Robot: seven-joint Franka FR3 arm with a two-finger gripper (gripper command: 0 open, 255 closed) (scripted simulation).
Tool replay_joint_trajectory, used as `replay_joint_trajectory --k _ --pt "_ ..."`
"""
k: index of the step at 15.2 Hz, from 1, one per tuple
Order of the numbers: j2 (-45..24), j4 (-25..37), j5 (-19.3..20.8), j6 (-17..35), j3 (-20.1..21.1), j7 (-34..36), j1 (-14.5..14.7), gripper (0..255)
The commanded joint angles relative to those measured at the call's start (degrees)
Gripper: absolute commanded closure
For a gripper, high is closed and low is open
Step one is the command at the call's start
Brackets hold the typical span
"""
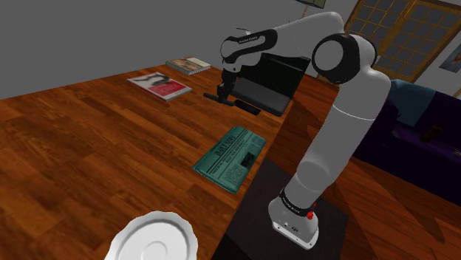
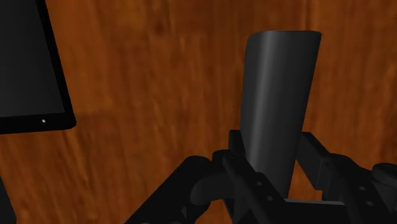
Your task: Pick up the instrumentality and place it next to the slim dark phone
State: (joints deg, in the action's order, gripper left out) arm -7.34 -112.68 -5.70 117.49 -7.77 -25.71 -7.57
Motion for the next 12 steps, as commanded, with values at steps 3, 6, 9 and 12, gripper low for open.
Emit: replay_joint_trajectory --k 3,6,9,12 --pt "-5.7 7.8 -0.9 -2.5 -1.7 -4.5 -2.7 255" --pt "-8.4 10.7 -1.4 -2.9 -2.1 -6.1 -3.8 255" --pt "-9.2 9.5 -1.7 -0.9 -2.0 -6.3 -3.8 255" --pt "-10.1 8.4 -1.9 1.1 -1.9 -6.6 -3.9 255"
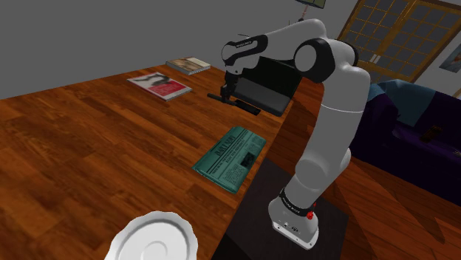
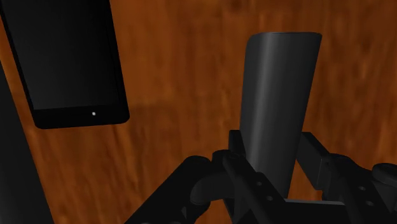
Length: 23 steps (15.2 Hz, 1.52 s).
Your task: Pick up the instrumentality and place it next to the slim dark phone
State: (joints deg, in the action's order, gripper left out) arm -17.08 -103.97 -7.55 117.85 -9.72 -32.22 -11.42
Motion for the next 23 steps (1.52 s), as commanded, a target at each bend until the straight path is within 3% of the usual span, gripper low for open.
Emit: replay_joint_trajectory --k 1,7,15,16,21,23 --pt "-0.7 -0.7 -0.2 1.4 0.1 -0.2 0.0 255" --pt "-3.1 -2.6 -0.9 5.7 0.3 -0.9 -0.2 255" --pt "-3.1 -2.6 -0.9 5.7 0.3 -0.9 -0.2 255" --pt "-3.1 -2.6 -0.9 5.7 0.3 -0.9 -0.2 0" --pt "-3.1 -2.6 -0.9 5.7 0.3 -0.9 -0.2 0" --pt "-1.5 -0.9 -0.4 2.4 0.1 -0.5 -0.2 0"
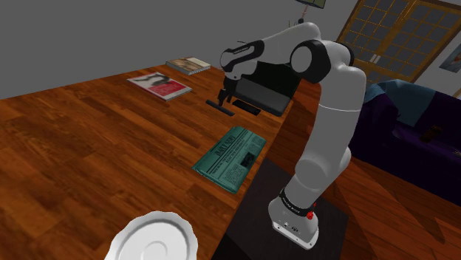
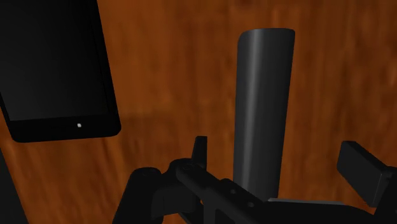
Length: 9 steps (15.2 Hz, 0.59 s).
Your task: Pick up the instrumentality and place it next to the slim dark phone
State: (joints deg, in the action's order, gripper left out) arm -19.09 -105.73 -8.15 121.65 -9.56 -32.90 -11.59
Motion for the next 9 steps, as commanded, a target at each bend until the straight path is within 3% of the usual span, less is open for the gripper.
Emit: replay_joint_trajectory --k 1,9 --pt "1.2 1.8 0.4 -3.1 -0.2 0.3 0.0 0" --pt "1.7 2.6 0.6 -4.4 -0.3 0.4 -0.1 0"
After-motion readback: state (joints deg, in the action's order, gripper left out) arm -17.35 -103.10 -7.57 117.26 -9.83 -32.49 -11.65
